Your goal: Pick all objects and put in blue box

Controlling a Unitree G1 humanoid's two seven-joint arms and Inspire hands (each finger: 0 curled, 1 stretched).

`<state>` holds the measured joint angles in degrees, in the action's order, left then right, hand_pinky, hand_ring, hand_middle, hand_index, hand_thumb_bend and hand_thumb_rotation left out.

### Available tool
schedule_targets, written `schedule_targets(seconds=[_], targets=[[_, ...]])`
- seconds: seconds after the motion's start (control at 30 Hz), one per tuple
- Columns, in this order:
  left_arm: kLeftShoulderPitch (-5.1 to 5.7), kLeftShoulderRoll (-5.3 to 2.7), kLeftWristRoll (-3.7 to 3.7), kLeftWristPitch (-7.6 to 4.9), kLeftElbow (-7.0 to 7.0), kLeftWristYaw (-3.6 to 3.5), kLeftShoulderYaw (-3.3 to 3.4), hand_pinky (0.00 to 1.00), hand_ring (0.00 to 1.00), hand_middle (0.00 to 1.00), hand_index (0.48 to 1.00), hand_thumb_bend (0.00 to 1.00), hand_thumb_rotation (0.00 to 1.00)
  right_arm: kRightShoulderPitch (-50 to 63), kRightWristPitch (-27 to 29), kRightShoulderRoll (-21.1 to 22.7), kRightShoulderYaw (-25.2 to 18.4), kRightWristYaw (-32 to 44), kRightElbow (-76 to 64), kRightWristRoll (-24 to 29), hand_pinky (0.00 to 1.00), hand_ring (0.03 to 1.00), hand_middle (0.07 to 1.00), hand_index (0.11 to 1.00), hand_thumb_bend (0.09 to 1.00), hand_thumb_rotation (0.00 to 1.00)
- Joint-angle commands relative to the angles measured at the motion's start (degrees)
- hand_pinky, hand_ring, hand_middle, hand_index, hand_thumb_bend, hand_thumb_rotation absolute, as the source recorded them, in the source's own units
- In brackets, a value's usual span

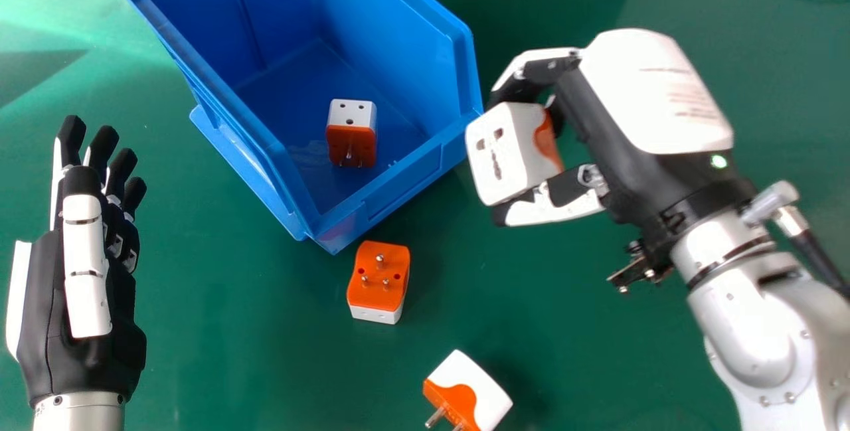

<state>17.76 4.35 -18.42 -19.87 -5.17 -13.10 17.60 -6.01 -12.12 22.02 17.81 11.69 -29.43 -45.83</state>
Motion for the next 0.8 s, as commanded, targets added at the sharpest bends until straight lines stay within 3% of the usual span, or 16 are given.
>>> schedule_targets(seconds=[0.0, 0.47, 0.63, 0.77], targets=[[0.16, 0.41, 0.1, -1.25, -0.68, -0.16, 0.46, 0.97, 0.97, 0.98, 1.0, 0.45, 0.95, -0.31, 0.61, -1.38, 0.34, 0.25, -2.36, -1.2, 0.3, 0.437, 0.546, 0.523, 0.488, 0.0], [-0.27, 0.38, 0.76, -1.41, -0.34, 0.26, 0.54, 0.96, 0.96, 0.97, 0.999, 0.45, 0.94, -4.59, 4.18, -8.73, 4.88, -0.8, 2.48, -2.59, 0.29, 0.42, 0.52, 0.537, 0.488, 0.0], [-0.24, 0.47, 0.56, -1.51, -0.02, -0.04, 0.58, 0.96, 0.96, 0.97, 0.998, 0.46, 0.94, -7.23, 5.32, -10.46, 5.79, -1.45, 5.91, -2.42, 0.3, 0.425, 0.519, 0.537, 0.488, 0.0], [-0.22, 0.49, 0.86, -1.62, 0.07, 0.02, 0.53, 0.96, 0.96, 0.97, 0.998, 0.46, 0.93, -9.65, 6.9, -11.4, 6.26, -2.53, 9.49, -2.08, 0.3, 0.427, 0.52, 0.537, 0.488, 0.0]])
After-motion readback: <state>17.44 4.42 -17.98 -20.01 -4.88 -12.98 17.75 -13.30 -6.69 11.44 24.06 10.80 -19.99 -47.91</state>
